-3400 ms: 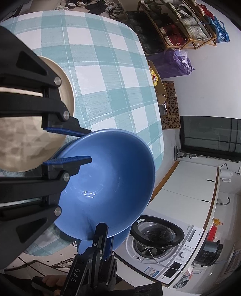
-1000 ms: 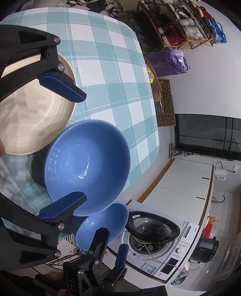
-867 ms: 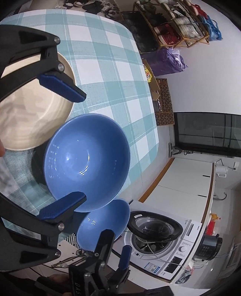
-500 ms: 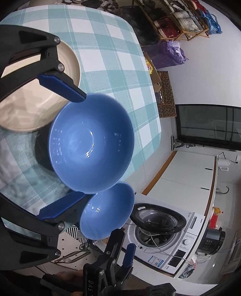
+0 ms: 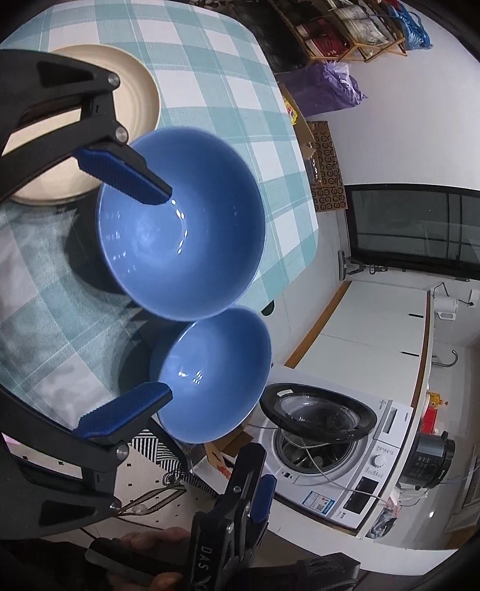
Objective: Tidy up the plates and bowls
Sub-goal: 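Move both grippers to the rim of the larger blue bowl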
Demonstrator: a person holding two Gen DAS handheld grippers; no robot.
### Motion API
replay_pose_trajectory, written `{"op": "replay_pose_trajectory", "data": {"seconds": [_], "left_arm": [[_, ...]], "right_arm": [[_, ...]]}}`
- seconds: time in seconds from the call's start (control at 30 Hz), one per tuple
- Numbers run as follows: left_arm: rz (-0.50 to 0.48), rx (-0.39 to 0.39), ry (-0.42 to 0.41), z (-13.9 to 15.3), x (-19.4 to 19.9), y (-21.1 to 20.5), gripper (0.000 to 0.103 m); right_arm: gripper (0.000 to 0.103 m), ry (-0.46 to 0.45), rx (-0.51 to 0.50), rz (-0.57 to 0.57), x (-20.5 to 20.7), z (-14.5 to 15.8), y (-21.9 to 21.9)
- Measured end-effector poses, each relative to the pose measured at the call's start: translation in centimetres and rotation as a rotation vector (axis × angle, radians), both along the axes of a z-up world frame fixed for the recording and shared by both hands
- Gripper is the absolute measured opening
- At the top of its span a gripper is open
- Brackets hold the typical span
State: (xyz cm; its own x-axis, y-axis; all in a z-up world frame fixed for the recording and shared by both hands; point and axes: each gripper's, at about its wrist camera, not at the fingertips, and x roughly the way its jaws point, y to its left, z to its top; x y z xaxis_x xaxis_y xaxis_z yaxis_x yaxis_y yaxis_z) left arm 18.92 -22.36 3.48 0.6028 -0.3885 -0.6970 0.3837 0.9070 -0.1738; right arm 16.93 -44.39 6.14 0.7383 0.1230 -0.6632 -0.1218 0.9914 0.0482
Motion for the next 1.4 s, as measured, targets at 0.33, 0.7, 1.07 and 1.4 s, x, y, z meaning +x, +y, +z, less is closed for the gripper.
{"op": "replay_pose_trajectory", "data": {"seconds": [0.33, 0.7, 1.07, 1.4], "left_arm": [[-0.044, 0.000, 0.024, -0.8, -0.3, -2.4, 0.097], [-0.093, -0.097, 0.043, -1.2, -0.6, -3.2, 0.082], [-0.152, -0.138, 0.100, -2.4, -0.6, -4.0, 0.049], [-0.121, -0.107, 0.107, -3.1, 0.5, -4.9, 0.049]], "right_arm": [[0.102, 0.011, 0.005, -0.039, -0.2, -0.5, -2.2], [0.102, 0.031, 0.008, -0.063, -0.1, -1.2, -3.2], [0.102, 0.060, 0.016, -0.076, 0.4, -2.5, -3.5], [0.102, 0.095, 0.027, -0.071, 2.0, -4.2, -3.3]]}}
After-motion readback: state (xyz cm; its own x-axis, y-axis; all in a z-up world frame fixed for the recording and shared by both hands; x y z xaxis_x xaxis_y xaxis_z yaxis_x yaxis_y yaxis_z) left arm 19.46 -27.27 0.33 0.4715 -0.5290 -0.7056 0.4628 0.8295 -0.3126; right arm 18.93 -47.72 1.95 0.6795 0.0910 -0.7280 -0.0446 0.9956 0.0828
